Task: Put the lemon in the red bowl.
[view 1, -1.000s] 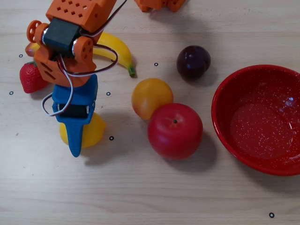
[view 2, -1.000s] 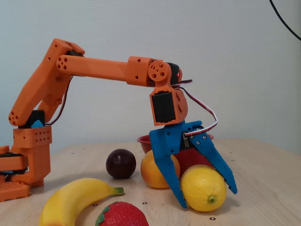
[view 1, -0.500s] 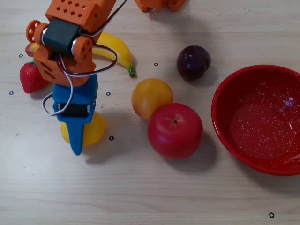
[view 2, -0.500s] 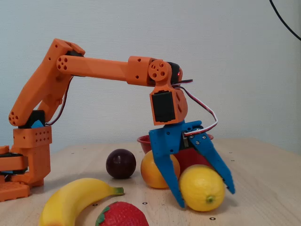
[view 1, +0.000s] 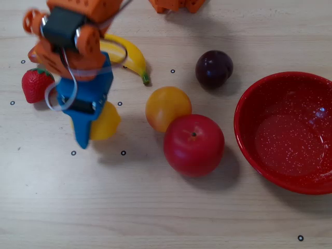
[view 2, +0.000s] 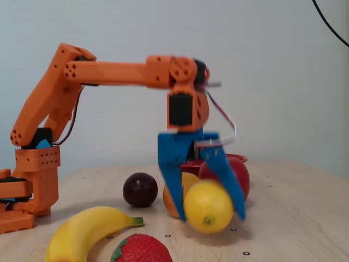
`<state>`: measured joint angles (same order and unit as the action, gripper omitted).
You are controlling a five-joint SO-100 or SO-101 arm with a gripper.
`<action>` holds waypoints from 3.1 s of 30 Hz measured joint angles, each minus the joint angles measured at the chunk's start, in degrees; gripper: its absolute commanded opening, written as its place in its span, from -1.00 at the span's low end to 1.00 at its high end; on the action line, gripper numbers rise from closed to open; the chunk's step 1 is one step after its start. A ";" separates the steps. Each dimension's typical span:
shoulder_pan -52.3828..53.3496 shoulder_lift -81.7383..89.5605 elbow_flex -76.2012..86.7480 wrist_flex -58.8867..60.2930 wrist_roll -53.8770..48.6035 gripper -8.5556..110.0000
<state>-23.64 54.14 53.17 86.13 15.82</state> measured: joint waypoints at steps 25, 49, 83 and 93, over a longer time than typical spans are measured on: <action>27.25 47.81 23.55 -5.62 -17.23 -0.85; 51.94 39.81 45.26 -35.86 -13.45 -0.85; 54.14 10.46 9.14 -14.06 -14.41 -0.61; 43.68 36.04 21.62 -13.18 -14.68 -0.85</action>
<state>20.04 90.18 74.79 72.95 1.14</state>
